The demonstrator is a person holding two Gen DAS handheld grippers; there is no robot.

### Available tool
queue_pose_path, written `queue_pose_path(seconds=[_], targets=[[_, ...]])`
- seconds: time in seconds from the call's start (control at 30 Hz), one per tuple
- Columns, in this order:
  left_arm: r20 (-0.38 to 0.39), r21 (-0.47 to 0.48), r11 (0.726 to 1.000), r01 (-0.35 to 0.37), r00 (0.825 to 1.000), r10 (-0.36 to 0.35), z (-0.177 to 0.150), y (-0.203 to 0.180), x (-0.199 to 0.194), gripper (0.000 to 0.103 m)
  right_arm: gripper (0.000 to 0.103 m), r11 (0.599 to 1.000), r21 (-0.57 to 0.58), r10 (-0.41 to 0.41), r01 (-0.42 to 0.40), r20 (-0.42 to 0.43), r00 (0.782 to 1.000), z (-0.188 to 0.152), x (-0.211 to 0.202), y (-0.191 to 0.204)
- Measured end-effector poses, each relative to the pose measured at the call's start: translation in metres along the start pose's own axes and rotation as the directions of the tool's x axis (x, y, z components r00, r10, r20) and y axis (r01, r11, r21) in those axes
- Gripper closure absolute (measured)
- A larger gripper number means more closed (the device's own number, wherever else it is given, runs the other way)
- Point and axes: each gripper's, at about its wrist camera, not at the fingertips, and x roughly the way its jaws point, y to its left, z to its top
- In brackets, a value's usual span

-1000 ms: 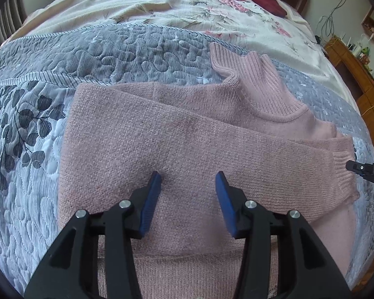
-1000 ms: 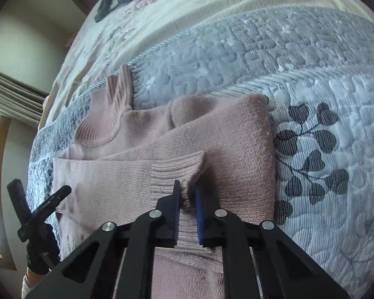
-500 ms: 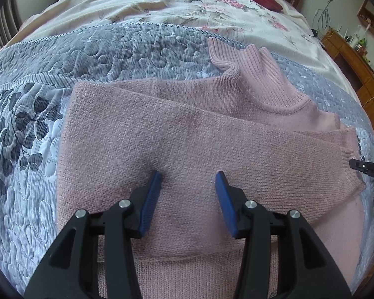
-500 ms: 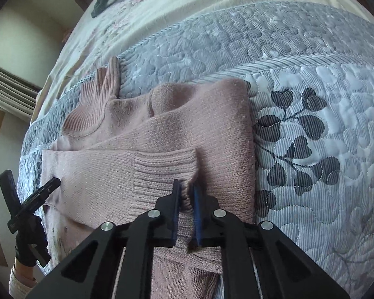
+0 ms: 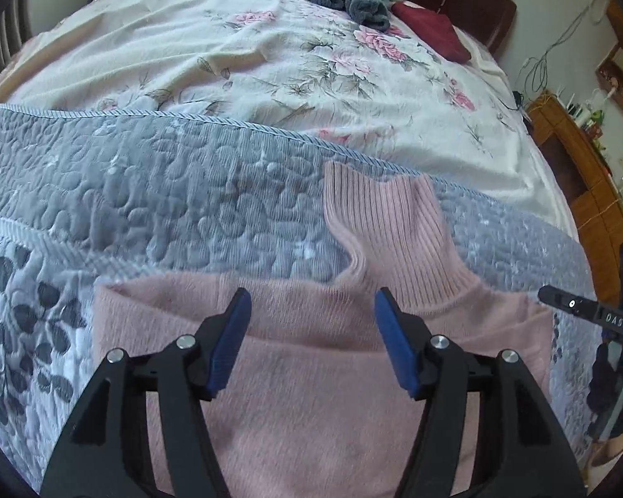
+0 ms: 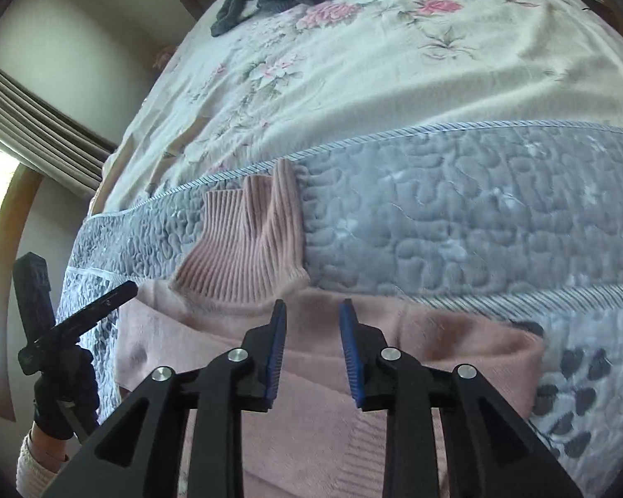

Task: Fold small clothes
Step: 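Grasp the turtleneck collar with both tools and lift it toward the hem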

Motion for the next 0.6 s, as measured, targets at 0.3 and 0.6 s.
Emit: queue_pose_path(seconds=[0.3, 0.6], targets=[[-0.114, -0.022, 0.999, 0.028, 0.993, -0.031, 0.045, -0.013, 0.078, 0.041, 0.064, 1.0, -0.021, 0.003, -0.005, -0.059, 0.998, 0.051, 0.085, 0.023], [-0.122, -0.03, 0.996, 0.082, 0.989, -0.085, 0.057, -0.025, 0.118, 0.075, 0.086, 0.998, -0.051, -0.049, 0.046, -0.061, 0.997, 0.07, 0.128, 0.029]])
